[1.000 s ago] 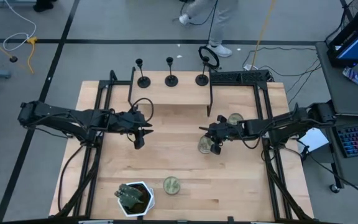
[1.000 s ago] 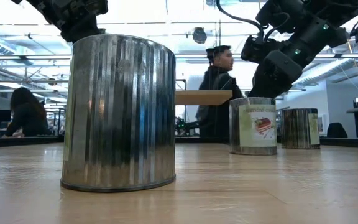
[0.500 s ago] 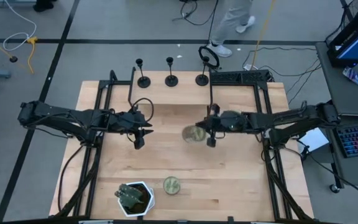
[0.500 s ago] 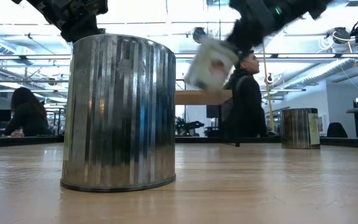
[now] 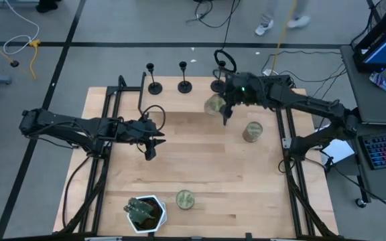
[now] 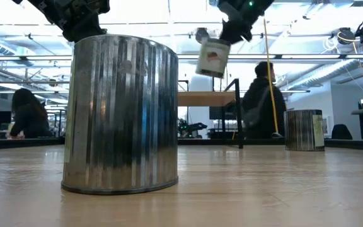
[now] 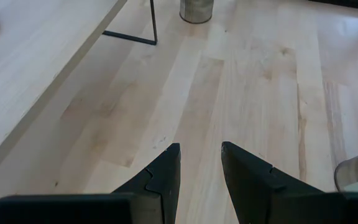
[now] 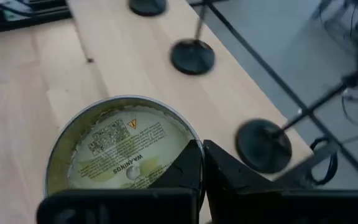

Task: Pick & Place candle stick holders
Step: Put the middle scented candle on the shelf

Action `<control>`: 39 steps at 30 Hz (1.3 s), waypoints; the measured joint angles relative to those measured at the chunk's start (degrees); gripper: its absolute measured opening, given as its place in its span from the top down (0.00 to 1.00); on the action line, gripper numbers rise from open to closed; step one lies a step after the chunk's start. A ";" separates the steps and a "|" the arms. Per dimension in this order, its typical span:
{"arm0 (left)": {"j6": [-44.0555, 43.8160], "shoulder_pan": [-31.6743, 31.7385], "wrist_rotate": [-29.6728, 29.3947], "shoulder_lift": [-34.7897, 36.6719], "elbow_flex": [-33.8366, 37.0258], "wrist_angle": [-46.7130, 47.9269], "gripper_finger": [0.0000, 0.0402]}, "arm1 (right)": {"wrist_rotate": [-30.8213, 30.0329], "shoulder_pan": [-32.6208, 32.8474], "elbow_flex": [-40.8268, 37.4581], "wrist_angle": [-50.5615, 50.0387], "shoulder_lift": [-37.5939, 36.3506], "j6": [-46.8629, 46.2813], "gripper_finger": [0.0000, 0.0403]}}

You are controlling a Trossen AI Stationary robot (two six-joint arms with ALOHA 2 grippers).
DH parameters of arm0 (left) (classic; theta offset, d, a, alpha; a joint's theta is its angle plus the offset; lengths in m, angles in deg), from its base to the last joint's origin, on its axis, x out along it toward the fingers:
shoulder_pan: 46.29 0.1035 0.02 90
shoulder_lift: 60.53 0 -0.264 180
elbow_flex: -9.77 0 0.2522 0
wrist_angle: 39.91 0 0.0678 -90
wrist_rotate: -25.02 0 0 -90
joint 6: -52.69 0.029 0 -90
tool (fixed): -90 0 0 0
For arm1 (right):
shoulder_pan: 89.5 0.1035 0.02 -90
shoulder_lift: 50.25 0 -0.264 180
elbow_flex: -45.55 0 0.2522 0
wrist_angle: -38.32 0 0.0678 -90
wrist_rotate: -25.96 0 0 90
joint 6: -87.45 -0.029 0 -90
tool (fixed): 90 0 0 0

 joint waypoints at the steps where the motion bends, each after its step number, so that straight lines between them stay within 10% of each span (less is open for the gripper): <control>1: 0.02 0.00 0.00 0.00 0.00 0.00 0.69 | 1.01 -1.20 0.00 -0.21 0.20 -0.56 1.00; 39: -0.17 0.00 0.00 0.00 0.00 0.07 0.69 | 3.24 -8.34 0.04 1.76 5.80 -0.65 0.86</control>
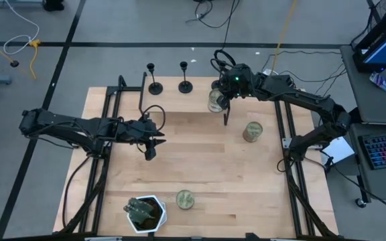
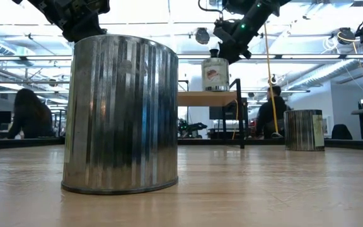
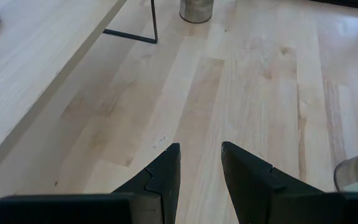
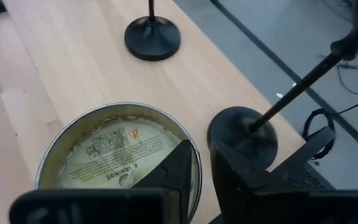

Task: Pick & Place candle stick holders
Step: Put the middle scented candle on the shelf, then put the bottom scented candle on the shelf

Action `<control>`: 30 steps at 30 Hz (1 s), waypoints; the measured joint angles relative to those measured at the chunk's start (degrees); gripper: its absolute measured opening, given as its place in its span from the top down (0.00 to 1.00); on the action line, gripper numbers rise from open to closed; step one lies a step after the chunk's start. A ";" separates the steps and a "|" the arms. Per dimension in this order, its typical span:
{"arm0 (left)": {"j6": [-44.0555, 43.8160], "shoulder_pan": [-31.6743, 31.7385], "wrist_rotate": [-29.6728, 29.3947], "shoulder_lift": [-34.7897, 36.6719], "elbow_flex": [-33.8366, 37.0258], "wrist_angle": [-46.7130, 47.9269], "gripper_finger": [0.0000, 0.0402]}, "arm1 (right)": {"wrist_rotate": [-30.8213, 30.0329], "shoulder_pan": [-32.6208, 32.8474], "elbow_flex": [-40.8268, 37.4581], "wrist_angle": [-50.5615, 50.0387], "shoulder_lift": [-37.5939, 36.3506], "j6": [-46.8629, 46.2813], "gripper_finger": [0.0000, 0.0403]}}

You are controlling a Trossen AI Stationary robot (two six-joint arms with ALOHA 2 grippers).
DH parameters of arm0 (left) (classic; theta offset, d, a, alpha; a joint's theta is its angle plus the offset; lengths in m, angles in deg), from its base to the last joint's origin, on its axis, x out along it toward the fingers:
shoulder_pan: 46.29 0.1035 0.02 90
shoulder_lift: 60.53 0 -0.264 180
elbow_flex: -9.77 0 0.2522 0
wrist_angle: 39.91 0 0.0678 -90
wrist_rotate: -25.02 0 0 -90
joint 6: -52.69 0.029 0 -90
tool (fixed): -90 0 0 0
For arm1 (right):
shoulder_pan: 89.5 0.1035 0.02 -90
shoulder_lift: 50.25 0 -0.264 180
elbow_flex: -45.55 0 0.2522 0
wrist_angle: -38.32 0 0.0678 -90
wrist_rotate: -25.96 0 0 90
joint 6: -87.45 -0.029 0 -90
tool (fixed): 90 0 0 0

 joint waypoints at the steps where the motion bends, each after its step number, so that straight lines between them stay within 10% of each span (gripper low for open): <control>1: -0.06 0.00 0.00 0.00 0.00 0.00 0.69 | -0.79 0.02 0.00 0.19 0.00 0.23 0.86; 20: -0.31 0.00 1.44 0.00 0.00 0.00 0.69 | -5.28 2.65 -0.09 1.64 -3.35 4.73 0.88; 30: 0.76 -2.83 6.85 -4.51 0.00 -8.88 0.69 | -5.41 13.29 -0.09 -2.20 -7.82 8.20 0.70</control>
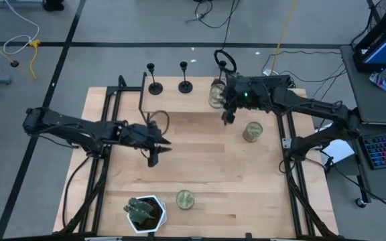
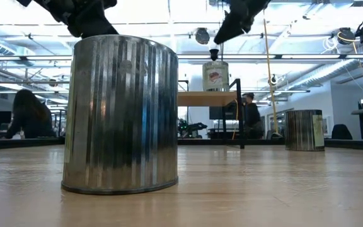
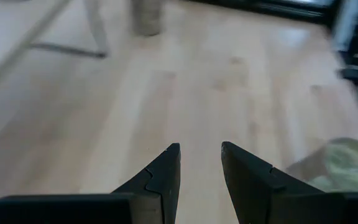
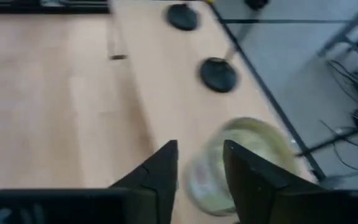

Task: Pick & Place candle stick holders
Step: Put the bottom scented candle on the shelf

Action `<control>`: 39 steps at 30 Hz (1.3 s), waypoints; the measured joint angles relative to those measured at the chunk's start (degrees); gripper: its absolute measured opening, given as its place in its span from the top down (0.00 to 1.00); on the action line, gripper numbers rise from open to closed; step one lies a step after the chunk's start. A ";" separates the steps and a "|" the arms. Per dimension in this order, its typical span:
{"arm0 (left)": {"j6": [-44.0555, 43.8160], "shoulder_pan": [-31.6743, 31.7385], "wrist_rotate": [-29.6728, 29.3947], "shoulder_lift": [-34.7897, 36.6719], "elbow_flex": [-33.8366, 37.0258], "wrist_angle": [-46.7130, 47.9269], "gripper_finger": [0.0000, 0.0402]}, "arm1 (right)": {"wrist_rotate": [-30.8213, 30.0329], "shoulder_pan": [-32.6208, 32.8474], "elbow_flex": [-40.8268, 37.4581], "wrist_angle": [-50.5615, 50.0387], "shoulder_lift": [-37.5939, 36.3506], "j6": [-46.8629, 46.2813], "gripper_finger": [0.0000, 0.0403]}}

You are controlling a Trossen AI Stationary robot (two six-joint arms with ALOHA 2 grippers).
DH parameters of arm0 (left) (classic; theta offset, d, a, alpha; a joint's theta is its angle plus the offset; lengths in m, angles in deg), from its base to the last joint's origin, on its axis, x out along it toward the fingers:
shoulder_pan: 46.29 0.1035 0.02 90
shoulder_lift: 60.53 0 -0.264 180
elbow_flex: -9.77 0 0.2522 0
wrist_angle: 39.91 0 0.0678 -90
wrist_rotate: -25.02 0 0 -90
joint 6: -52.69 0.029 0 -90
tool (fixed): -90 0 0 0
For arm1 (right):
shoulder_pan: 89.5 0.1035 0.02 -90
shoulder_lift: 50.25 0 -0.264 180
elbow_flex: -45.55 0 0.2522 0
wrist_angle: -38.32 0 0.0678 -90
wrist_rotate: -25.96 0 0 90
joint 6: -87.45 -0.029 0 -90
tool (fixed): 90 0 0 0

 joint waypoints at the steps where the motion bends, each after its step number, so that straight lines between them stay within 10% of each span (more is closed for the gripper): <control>1: 0.87 -0.73 1.01 -1.51 -0.02 -2.29 0.69 | 0.00 1.19 0.00 -0.22 -0.04 -0.47 0.68; 21: -2.58 -14.94 8.36 -28.32 -0.04 -35.91 0.69 | -0.02 13.70 0.00 0.17 -0.07 -0.85 0.59; 39: -3.81 -15.38 4.62 -33.25 -0.13 -34.36 0.82 | -0.02 14.42 0.02 0.15 -0.07 -3.54 0.59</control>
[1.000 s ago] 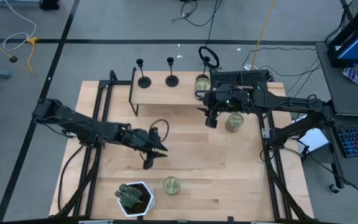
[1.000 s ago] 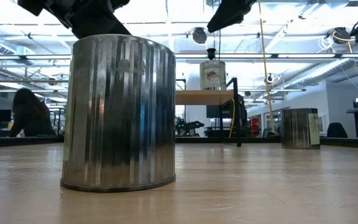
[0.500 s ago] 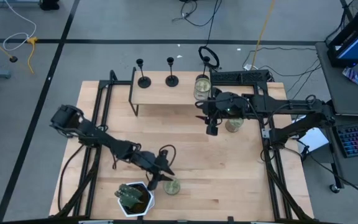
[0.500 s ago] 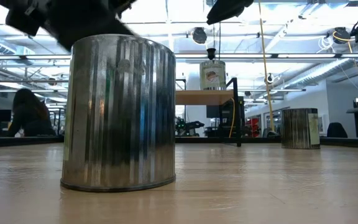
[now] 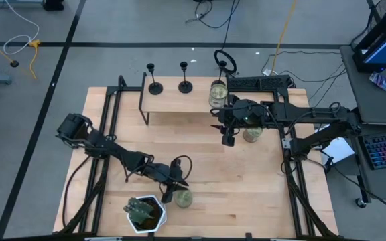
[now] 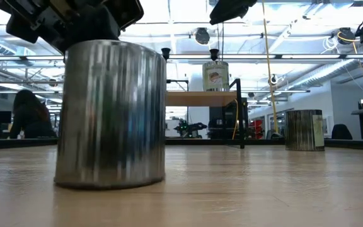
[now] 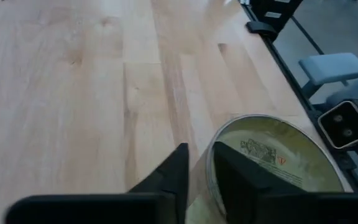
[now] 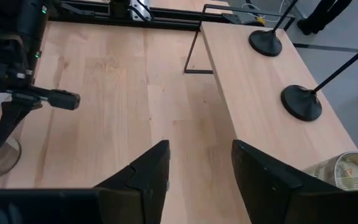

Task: Pick & Place candle stick holders
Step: Put the bottom scented candle on the shelf

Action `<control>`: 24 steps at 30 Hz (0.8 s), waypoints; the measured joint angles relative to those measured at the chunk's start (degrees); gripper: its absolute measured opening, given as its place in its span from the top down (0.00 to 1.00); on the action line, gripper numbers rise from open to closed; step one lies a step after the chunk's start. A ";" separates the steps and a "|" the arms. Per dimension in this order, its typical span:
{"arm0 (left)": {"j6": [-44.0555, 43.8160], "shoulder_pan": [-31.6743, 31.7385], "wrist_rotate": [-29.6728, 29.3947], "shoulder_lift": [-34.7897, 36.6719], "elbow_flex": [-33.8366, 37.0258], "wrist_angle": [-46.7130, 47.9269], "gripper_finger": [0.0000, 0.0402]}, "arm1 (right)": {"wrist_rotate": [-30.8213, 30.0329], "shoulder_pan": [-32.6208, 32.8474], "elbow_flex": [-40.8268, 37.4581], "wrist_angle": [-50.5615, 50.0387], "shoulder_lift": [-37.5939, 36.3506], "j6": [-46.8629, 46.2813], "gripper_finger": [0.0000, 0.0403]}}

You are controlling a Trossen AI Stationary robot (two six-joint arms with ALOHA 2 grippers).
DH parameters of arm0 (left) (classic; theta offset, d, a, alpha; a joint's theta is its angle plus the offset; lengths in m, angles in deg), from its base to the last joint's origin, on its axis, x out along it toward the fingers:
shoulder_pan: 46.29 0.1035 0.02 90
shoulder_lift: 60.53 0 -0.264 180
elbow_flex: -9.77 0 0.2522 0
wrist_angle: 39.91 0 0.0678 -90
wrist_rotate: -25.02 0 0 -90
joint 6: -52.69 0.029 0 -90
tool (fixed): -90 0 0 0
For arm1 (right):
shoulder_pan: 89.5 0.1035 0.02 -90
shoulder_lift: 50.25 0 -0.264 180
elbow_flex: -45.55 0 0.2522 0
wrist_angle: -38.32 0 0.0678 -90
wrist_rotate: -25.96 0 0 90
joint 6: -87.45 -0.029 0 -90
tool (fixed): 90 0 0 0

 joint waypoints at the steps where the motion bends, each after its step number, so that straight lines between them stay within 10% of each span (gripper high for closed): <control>1: -0.03 0.30 -0.02 0.02 0.00 0.23 0.86 | 0.00 0.00 0.00 0.00 0.00 0.04 0.59; 24: -3.28 6.94 -4.29 6.04 -0.59 9.80 0.99 | 0.00 -0.02 0.00 -0.01 0.02 0.07 0.59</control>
